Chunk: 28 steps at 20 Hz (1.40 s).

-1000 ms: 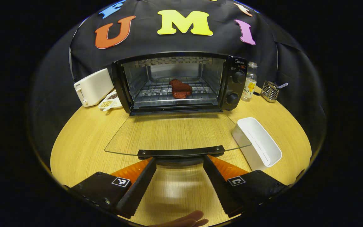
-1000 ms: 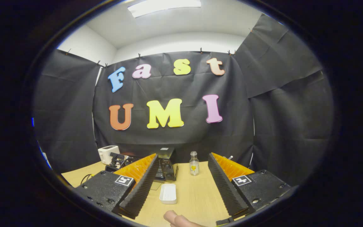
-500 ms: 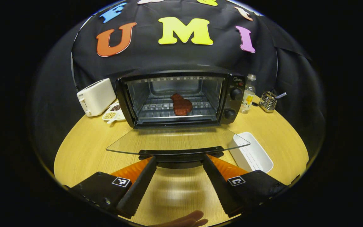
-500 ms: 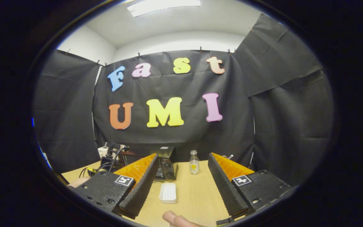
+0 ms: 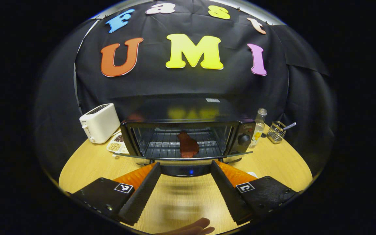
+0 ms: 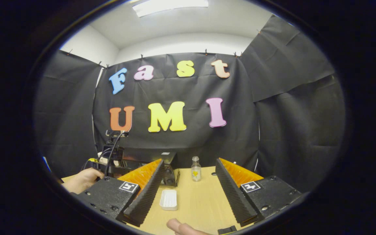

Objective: Open the electric oven with the left hand, put the food in, and close the electric oven.

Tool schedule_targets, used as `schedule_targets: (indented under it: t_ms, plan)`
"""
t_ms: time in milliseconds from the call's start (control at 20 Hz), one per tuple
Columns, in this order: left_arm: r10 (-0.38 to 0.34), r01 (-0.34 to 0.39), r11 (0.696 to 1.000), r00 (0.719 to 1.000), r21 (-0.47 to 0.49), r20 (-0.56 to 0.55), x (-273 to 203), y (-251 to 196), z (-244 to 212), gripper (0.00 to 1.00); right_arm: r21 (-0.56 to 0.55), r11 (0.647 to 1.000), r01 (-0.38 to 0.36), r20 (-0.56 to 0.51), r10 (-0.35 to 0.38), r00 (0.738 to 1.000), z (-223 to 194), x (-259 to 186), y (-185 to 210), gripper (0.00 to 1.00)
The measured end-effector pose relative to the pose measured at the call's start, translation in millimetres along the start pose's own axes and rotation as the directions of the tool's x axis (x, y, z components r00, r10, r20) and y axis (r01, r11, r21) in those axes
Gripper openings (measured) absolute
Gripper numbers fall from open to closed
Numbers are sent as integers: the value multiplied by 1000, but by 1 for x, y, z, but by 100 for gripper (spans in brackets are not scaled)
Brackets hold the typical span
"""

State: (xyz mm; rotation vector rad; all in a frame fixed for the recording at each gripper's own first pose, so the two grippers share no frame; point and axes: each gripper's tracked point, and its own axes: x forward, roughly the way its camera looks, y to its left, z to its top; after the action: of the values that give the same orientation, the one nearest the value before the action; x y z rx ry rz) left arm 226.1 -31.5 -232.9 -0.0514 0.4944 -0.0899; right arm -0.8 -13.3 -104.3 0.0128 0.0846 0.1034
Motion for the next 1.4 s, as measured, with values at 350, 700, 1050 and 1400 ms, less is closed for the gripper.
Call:
schedule_targets:
  t_ms: [350, 700, 1050, 1400]
  plan:
    - [91, -92, 996, 995, 2, 27, 13, 35, 31, 97, -16, 1000, 13, 5, -13, 1000, 12, -3, -12, 99]
    - [75, -72, 997, 979, -23, 191, -101, 25, 66, 97, -24, 1000, 17, 2, -17, 1000, 25, -4, -7, 99]
    - [62, -72, 997, 921, 11, 384, -236, 13, 94, 97, 55, 998, 42, 34, -43, 998, 47, -26, -23, 99]
    - [69, -49, 998, 835, -51, 546, -346, 5, 80, 96, 43, 997, 58, 78, -61, 995, 50, -64, -47, 99]
